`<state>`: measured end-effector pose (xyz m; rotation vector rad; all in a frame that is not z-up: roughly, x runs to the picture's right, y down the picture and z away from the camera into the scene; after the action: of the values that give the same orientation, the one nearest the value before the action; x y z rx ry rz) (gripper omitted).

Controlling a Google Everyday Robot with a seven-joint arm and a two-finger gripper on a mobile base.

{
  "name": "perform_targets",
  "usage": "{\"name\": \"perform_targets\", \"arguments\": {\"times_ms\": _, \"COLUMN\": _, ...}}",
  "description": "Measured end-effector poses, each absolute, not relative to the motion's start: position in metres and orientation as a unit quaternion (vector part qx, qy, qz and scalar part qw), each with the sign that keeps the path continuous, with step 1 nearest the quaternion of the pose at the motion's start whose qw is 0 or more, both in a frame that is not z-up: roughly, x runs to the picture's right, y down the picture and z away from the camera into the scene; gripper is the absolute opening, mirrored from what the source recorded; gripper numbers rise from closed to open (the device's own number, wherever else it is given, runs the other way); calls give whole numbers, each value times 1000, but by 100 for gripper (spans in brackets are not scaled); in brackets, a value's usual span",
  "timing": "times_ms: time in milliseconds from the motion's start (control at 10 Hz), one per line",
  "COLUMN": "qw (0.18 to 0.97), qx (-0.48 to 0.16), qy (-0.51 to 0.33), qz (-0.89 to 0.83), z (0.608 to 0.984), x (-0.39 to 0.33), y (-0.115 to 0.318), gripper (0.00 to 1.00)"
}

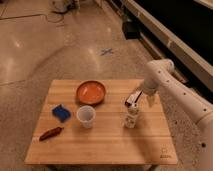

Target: Place the eraser on the white sponge

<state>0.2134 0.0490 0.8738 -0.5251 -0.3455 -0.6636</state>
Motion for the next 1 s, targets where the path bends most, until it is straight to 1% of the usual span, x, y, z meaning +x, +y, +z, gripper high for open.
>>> {"name": "perform_targets", "arguments": {"times_ms": 500, "qw": 868, "qx": -237, "qy": -166, "qz": -403, "z": 923, "x": 185, "y": 43, "gripper": 80}}
{"name": "perform_targets", "arguments": {"times_ms": 1000, "qw": 851, "qx": -238, "qy": -144, "qz": -445, "z": 958, "x": 186, "y": 46, "gripper": 80}}
